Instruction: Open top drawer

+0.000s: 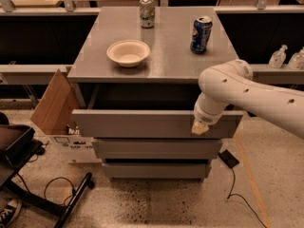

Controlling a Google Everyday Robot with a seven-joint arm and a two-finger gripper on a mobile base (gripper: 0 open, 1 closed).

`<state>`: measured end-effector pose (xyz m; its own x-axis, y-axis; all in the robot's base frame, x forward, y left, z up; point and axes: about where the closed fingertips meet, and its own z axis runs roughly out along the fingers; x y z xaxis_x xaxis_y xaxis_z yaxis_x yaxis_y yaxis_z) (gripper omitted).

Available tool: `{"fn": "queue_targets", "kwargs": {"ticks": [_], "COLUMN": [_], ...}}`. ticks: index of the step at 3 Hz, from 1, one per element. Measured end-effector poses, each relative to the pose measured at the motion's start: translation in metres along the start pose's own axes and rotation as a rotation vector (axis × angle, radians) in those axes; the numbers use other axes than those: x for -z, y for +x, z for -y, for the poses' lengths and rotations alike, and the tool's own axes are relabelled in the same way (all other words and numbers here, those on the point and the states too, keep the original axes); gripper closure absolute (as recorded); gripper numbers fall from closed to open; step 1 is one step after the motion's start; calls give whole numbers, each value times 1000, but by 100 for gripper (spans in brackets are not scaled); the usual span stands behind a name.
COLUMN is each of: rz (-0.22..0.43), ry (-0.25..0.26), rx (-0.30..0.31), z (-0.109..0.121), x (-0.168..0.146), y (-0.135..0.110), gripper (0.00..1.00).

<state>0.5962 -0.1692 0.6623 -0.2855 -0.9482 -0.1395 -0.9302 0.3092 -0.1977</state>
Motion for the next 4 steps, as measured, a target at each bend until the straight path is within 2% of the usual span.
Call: {"fn": "queue_targets", "kwargs": {"ticks": [1, 2, 4], "rz": [0, 0, 0], "ry": [0, 0, 0], "rx": [0, 0, 0], "z": [2, 3, 3], "x": [9, 14, 15], "y": [-1, -2, -2], "gripper": [96, 100, 100]}}
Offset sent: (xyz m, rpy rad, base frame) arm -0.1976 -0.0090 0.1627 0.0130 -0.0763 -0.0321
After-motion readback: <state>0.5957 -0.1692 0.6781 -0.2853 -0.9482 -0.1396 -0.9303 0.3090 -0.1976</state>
